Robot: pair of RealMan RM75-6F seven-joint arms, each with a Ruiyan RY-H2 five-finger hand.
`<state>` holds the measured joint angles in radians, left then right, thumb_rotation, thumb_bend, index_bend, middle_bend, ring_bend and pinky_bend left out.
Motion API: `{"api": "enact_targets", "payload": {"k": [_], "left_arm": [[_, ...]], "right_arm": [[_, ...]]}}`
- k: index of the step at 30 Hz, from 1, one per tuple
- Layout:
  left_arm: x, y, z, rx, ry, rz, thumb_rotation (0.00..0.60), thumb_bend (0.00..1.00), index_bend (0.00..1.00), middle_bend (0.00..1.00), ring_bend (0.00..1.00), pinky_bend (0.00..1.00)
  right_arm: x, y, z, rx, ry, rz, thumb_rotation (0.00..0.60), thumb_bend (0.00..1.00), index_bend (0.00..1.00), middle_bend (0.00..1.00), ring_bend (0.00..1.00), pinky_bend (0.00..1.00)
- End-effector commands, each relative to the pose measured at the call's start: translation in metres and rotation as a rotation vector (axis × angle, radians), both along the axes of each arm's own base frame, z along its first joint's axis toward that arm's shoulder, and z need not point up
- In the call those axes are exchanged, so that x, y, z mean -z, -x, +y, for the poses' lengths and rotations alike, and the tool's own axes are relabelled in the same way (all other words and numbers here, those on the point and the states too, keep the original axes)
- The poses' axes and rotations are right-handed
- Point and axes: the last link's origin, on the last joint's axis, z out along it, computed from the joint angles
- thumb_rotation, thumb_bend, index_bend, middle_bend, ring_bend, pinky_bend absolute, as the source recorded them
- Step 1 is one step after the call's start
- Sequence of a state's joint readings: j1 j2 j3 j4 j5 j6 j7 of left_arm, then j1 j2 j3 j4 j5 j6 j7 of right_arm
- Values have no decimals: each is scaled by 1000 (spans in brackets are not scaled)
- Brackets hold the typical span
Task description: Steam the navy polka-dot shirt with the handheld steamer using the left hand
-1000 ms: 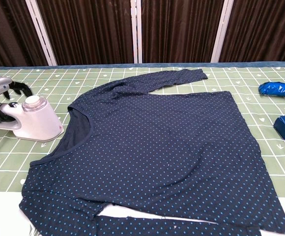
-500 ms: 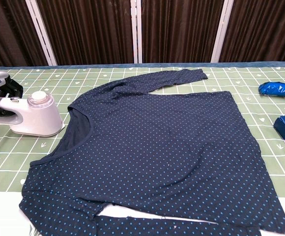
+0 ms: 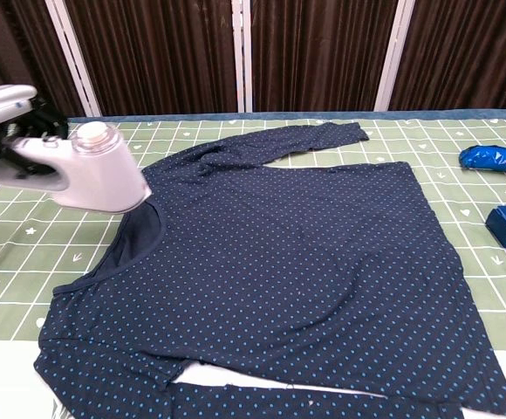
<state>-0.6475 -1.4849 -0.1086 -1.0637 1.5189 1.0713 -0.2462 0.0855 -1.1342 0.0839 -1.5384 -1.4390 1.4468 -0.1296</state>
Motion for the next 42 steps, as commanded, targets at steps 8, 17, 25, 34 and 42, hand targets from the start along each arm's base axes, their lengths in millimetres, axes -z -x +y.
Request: {"api": "enact_targets", "payload": {"k": [8, 17, 25, 34, 42], "left_arm": [[41, -71, 20, 72, 68, -14, 600, 566, 918, 849, 768, 973], [93, -101, 13, 76, 156, -51, 600, 567, 918, 849, 768, 973], [126, -126, -9, 142, 222, -62, 600, 568, 918, 849, 768, 973], [141, -138, -29, 195, 243, -63, 600, 568, 918, 849, 768, 973], [149, -135, -36, 196, 254, -58, 600, 567, 918, 849, 769, 973]], "right_arm": [[-4, 3, -2, 21, 15, -12, 600, 0, 0, 0, 0, 0], [-2, 7, -4, 35, 3, -13, 600, 0, 0, 0, 0, 0], [-4, 9, -5, 45, 7, -16, 600, 0, 0, 0, 0, 0], [-4, 9, -4, 42, 8, -18, 600, 0, 0, 0, 0, 0], [-5, 9, -3, 39, 12, -20, 600, 0, 0, 0, 0, 0]]}}
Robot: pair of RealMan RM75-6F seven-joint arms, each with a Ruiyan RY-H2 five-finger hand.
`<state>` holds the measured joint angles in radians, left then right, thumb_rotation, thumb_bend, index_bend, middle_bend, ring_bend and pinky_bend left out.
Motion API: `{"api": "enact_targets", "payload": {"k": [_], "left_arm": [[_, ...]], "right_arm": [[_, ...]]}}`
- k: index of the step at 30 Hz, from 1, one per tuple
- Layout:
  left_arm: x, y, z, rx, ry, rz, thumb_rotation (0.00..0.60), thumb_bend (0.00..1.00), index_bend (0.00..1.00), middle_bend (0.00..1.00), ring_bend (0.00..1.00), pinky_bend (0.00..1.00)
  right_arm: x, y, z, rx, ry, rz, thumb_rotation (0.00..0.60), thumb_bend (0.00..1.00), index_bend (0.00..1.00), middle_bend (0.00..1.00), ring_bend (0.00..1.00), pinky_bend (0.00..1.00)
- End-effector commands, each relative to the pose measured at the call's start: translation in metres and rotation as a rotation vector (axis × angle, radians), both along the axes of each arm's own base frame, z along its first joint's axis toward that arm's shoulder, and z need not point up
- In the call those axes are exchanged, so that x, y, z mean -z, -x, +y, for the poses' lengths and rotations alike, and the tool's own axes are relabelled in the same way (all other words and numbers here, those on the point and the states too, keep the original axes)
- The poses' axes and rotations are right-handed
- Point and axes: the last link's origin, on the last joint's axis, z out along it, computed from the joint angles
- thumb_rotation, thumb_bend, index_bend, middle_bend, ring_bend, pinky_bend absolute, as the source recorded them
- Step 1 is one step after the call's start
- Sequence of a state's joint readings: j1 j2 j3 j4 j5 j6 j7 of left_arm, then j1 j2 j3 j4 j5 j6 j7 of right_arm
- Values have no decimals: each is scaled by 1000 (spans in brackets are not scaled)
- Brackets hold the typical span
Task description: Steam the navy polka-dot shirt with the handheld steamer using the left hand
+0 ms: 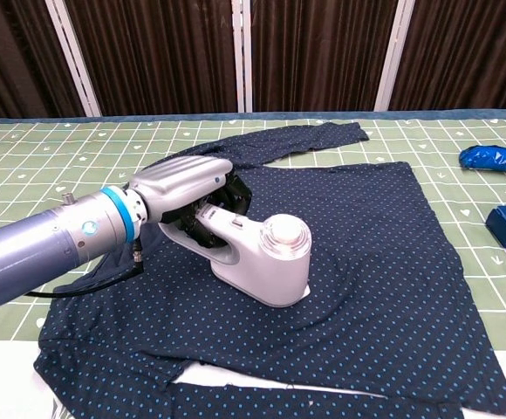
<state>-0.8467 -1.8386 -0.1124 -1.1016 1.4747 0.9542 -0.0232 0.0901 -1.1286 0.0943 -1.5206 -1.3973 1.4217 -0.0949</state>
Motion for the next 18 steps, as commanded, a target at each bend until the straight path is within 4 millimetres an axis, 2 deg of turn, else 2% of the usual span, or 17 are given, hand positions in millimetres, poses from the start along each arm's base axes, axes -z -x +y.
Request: {"api": "enact_targets", "payload": {"k": [1, 12, 18], "left_arm": [[1, 2, 0, -6, 3, 0, 600, 567, 919, 849, 769, 973], [-3, 14, 5, -54, 11, 20, 600, 585, 922, 859, 781, 1000], [-13, 25, 12, -76, -14, 30, 600, 592, 923, 860, 781, 1000]], "right_arm": [[0, 0, 0, 1, 1, -1, 600, 0, 0, 0, 0, 0], [0, 0, 0, 1, 0, 0, 600, 0, 0, 0, 0, 0], [1, 1, 0, 3, -1, 2, 600, 0, 0, 0, 0, 0]]}}
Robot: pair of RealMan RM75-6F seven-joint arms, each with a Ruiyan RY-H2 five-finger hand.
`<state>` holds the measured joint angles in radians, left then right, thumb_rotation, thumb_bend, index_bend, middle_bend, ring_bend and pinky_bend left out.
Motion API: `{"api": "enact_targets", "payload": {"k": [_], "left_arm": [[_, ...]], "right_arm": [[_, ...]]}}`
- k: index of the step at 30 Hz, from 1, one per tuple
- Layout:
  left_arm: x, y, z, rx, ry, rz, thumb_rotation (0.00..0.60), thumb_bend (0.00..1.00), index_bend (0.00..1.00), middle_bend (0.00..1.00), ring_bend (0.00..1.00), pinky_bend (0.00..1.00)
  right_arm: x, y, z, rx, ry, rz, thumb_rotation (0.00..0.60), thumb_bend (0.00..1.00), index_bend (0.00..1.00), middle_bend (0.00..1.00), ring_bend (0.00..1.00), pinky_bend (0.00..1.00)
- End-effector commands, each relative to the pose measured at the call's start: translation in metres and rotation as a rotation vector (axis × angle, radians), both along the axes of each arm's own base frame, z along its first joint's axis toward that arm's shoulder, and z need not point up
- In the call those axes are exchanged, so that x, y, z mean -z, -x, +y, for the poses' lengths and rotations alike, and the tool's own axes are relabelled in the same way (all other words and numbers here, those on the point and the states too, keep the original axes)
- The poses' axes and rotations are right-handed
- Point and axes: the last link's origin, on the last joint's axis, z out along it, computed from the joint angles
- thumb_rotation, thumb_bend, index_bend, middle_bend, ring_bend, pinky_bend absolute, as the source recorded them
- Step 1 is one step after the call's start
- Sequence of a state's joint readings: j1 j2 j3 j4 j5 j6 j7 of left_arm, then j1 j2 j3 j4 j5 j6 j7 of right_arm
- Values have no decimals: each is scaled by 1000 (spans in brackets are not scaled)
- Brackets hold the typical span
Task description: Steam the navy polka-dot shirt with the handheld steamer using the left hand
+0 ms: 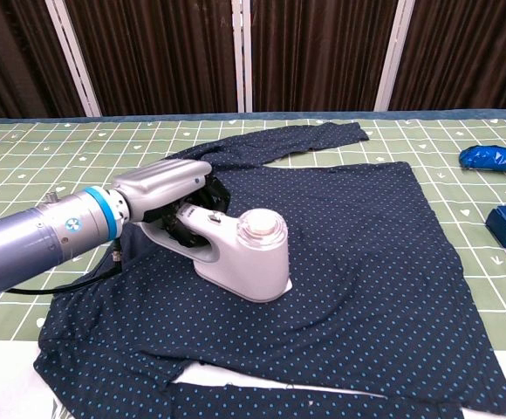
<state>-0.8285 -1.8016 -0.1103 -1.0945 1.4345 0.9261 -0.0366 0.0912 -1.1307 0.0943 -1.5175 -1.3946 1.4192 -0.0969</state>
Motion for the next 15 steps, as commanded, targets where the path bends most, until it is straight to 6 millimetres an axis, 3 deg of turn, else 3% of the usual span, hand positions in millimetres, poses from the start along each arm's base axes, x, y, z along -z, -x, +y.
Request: {"api": "enact_targets", "payload": {"k": [1, 10, 15], "left_arm": [[-6, 6, 4, -15, -17, 0, 600, 591, 923, 860, 781, 1000], [-28, 34, 19, -85, -52, -4, 600, 591, 923, 860, 781, 1000], [-31, 43, 20, -125, -36, -21, 600, 590, 923, 860, 781, 1000]], "right_arm": [[0, 0, 0, 0, 0, 0, 600, 0, 0, 0, 0, 0], [2, -2, 0, -4, -6, 4, 600, 0, 0, 0, 0, 0], [4, -2, -1, -4, -11, 8, 600, 0, 0, 0, 0, 0]]}}
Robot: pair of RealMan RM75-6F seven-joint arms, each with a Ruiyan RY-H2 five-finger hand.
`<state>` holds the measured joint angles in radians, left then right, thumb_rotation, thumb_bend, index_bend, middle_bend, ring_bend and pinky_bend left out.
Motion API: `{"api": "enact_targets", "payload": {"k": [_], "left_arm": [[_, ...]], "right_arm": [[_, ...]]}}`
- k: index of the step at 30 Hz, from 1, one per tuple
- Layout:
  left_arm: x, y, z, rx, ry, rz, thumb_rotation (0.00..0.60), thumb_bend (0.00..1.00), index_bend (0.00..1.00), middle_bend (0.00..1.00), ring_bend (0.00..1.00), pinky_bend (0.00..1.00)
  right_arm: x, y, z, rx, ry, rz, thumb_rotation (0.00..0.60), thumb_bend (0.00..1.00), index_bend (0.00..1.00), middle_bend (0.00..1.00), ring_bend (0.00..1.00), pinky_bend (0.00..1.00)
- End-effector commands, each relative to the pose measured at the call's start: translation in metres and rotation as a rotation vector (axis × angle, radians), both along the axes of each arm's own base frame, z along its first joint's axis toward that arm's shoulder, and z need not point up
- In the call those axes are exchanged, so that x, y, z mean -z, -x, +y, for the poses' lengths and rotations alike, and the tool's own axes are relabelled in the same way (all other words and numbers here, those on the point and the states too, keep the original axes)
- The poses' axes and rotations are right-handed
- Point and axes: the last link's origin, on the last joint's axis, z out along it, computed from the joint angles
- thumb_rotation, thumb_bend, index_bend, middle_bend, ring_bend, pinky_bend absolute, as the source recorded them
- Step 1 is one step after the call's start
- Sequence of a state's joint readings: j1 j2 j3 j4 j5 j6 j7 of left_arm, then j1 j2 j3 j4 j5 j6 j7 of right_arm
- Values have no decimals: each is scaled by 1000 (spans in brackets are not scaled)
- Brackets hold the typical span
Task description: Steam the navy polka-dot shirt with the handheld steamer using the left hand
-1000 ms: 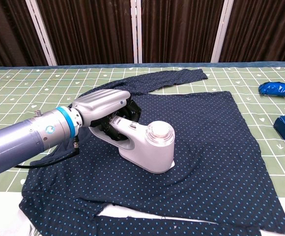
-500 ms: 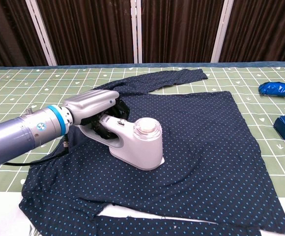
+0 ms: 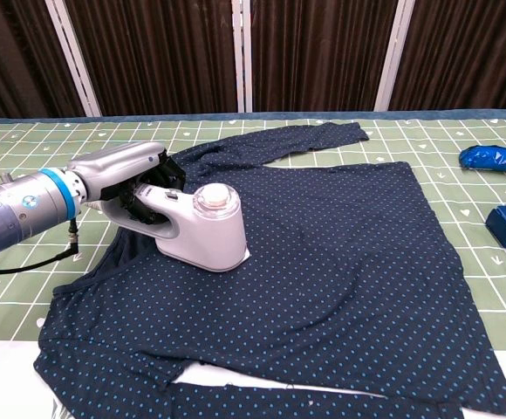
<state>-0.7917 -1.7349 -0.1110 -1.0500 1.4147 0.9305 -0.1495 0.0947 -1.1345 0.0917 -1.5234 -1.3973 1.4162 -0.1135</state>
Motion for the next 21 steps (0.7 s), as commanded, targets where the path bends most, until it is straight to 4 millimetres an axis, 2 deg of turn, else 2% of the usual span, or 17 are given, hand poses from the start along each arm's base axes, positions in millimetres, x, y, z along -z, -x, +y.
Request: {"api": "enact_targets", "payload": {"k": [1, 11, 21], "left_arm": [[0, 6, 0, -19, 11, -2, 600, 591, 923, 860, 781, 1000], [13, -1, -9, -6, 48, -13, 600, 591, 923, 860, 781, 1000], [28, -21, -22, 38, 82, -29, 600, 591, 923, 860, 781, 1000]], "right_arm": [[1, -1, 0, -1, -2, 2, 600, 0, 0, 0, 0, 0], [0, 0, 0, 1, 0, -4, 600, 0, 0, 0, 0, 0], [-4, 0, 1, -2, 7, -15, 600, 0, 0, 0, 0, 0]]}}
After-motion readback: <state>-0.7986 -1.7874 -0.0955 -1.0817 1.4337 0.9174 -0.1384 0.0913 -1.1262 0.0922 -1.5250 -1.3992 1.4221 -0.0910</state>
